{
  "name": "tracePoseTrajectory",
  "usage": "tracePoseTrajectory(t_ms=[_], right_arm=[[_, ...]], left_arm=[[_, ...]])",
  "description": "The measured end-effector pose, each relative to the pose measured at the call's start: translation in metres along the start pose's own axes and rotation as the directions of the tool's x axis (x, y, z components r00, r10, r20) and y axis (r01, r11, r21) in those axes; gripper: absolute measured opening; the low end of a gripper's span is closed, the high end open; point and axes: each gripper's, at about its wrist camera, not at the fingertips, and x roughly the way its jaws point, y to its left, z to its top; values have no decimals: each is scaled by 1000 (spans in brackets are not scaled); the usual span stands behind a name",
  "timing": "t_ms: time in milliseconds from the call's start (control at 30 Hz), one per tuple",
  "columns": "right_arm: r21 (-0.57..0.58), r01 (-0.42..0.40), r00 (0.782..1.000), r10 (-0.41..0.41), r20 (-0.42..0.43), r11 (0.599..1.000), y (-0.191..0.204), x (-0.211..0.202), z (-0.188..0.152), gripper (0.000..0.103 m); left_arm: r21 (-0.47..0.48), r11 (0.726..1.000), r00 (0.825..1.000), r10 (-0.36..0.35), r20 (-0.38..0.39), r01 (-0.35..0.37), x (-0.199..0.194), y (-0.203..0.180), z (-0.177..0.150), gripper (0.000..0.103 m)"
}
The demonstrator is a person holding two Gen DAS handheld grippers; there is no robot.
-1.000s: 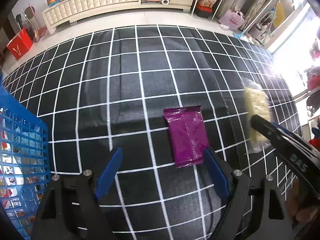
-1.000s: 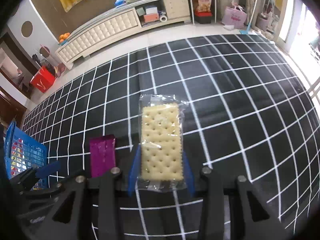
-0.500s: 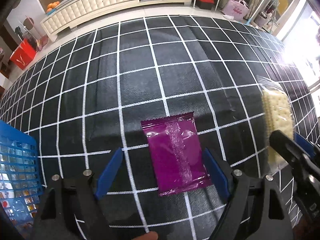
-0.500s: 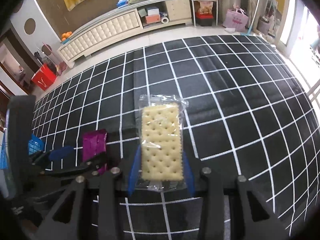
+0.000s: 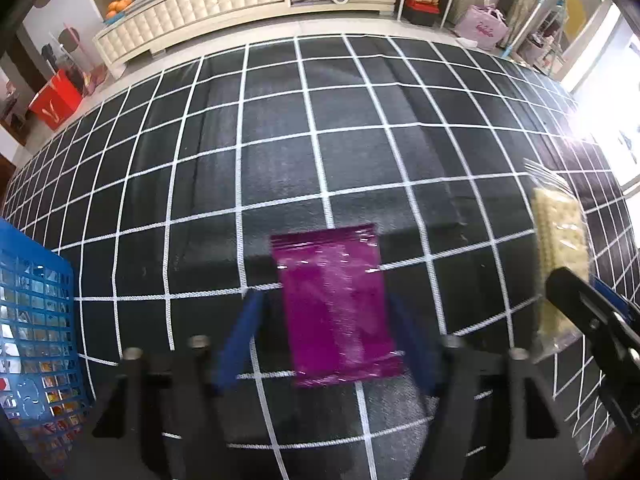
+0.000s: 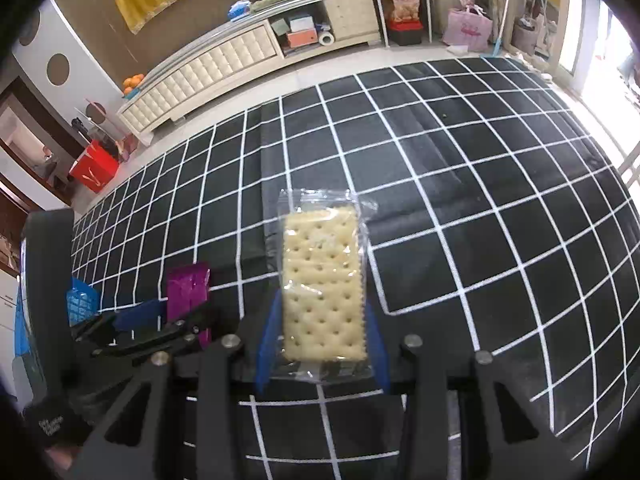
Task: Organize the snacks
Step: 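Grasp the purple pack with the left tool while the right tool holds the cracker bar, then drop the purple pack into the basket with the left tool while the right tool carries the cracker bar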
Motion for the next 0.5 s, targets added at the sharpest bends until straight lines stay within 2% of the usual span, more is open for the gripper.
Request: tracePoseTrajectory(t_ms=[133,233,400,500], right_arm=[[0,-10,1000,10,-10,1000,4,1,-1,44],[21,-69,997,69,-22,997,4,-4,-4,44],[8,-50,999,50,19,999,18,-27,-2,44],[-14,-52,998,52,46,999,32,-48,-6,44]], left_arm=[[-15,1000,1000,-12,-8,12,-5,-1,-2,47],[-45,998,999,-52,5,52,-15,9,-7,46],[-38,997,995,-68,70,71,-55,18,-12,46],[-33,997,989,-66,135,71,-93,26,-19,46]])
